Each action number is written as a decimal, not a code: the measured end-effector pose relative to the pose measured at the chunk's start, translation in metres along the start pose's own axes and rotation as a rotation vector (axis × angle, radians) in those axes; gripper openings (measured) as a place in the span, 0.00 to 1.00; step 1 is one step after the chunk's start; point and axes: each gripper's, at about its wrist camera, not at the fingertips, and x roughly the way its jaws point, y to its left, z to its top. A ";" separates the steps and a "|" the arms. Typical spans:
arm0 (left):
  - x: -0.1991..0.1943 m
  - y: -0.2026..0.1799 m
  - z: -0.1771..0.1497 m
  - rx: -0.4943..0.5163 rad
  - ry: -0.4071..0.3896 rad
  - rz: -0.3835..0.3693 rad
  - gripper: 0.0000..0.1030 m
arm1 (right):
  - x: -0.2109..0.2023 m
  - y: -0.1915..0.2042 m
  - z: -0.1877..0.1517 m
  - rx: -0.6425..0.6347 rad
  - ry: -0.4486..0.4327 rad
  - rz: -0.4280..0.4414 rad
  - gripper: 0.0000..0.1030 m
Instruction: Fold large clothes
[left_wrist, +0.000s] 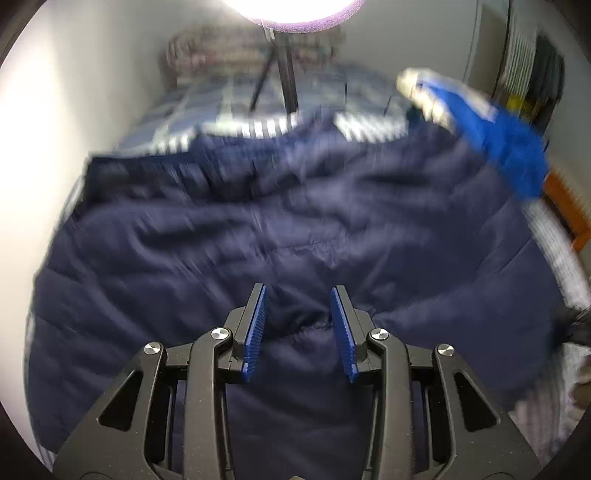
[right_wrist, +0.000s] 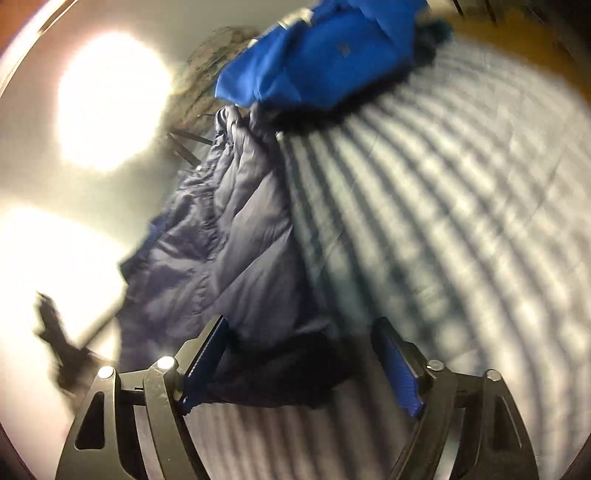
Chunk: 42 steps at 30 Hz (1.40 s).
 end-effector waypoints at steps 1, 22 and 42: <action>0.014 -0.005 -0.006 0.020 0.025 0.040 0.36 | 0.003 0.000 -0.003 0.031 -0.007 0.021 0.82; -0.214 0.060 -0.093 -0.240 -0.140 -0.107 0.38 | -0.027 0.165 -0.011 -0.483 -0.159 -0.203 0.12; -0.246 0.115 -0.142 -0.368 -0.217 -0.012 0.38 | -0.012 0.300 -0.039 -0.760 -0.187 -0.146 0.11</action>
